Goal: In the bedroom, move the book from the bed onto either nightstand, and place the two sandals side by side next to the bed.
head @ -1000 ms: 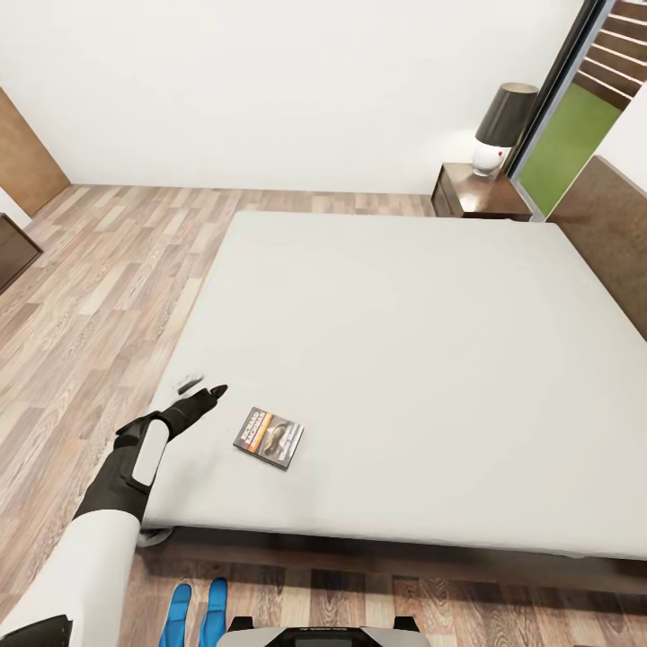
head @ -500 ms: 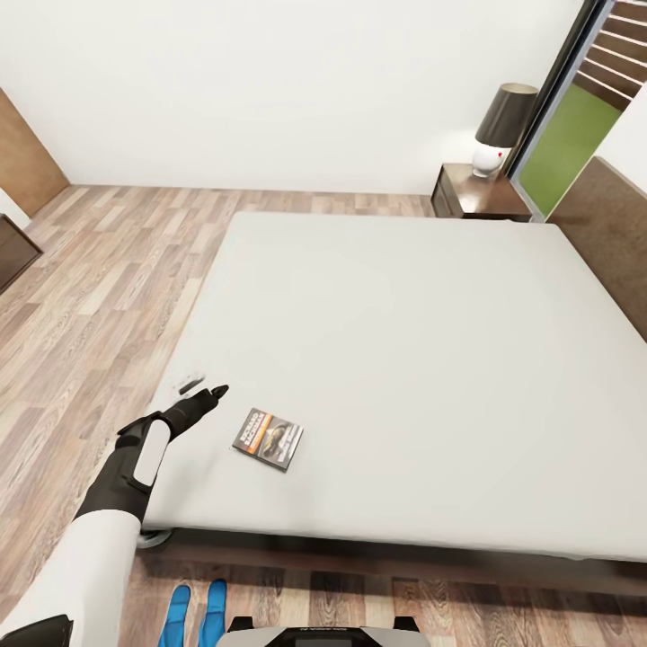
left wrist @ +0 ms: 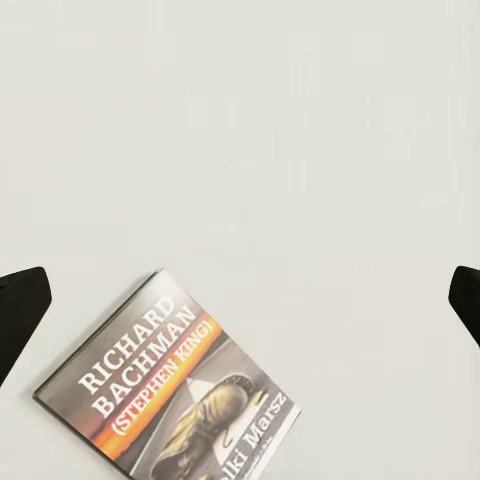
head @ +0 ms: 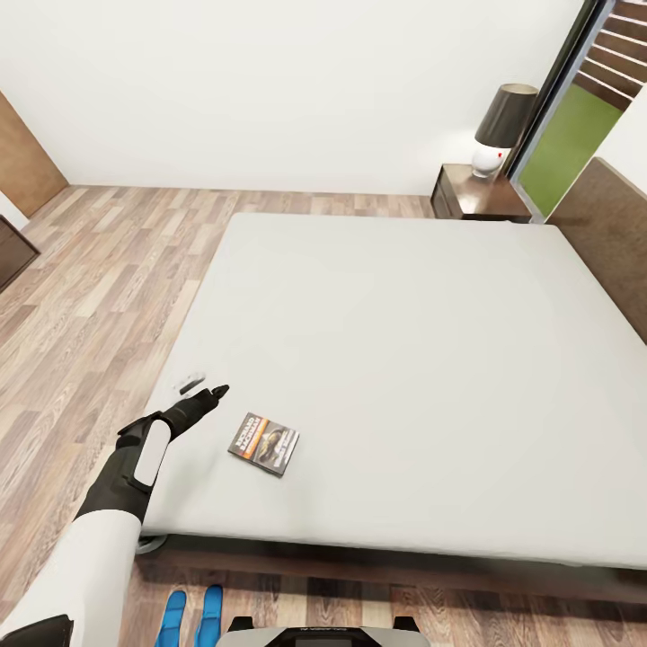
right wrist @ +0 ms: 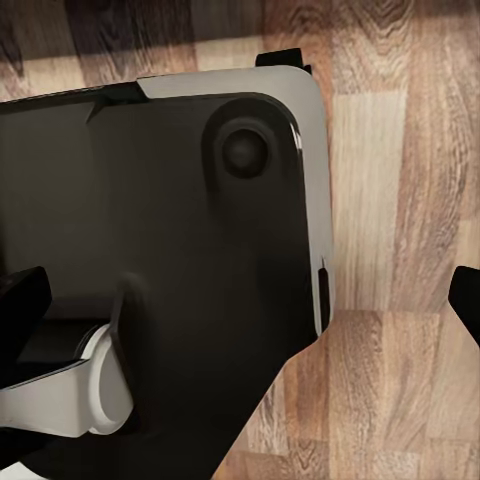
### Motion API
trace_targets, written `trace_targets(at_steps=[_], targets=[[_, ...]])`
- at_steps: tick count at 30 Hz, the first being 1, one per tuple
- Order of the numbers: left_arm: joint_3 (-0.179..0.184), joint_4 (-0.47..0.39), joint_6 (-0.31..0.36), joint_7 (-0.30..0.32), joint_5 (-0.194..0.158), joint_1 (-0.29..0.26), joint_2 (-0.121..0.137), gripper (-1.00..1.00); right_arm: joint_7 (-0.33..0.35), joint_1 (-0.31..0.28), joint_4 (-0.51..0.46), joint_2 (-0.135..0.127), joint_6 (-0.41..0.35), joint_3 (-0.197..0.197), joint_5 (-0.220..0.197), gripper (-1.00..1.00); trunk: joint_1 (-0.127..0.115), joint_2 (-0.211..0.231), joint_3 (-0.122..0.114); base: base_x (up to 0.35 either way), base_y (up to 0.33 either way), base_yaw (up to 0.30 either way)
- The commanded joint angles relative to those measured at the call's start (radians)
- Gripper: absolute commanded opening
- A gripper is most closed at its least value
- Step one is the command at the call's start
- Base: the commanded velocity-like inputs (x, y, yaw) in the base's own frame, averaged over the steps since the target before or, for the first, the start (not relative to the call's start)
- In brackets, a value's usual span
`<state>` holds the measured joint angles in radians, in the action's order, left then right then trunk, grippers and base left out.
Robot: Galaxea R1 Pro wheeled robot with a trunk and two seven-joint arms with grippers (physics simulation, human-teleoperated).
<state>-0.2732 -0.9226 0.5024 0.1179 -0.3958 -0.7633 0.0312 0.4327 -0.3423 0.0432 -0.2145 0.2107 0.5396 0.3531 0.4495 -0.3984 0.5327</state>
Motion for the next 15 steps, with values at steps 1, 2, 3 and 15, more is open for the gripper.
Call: trace_targets(at_steps=[1,2,3,15], targets=[[-0.003,-0.001,0.007,0.003,-0.003,-0.001,0.0,1.0,0.001,-0.001,0.004,-0.001,0.007,0.008,0.009,1.0,0.001,-0.002,0.001,0.0,0.0,0.0],[-0.003,-0.001,0.007,0.003,-0.003,-0.001,0.0,1.0,0.001,-0.001,0.004,-0.001,0.007,0.009,0.009,1.0,0.001,-0.002,0.001,0.0,0.0,0.0],[-0.003,-0.001,0.007,0.003,-0.003,-0.001,0.0,1.0,0.002,-0.001,0.004,-0.001,0.007,0.009,0.009,1.0,0.001,-0.002,0.001,0.0,0.0,0.0],[-0.003,-0.001,0.008,0.003,-0.005,-0.001,-0.008,1.0,0.003,-0.001,0.004,-0.001,0.007,0.009,0.009,1.0,0.001,-0.002,0.017,0.0,0.0,0.0]])
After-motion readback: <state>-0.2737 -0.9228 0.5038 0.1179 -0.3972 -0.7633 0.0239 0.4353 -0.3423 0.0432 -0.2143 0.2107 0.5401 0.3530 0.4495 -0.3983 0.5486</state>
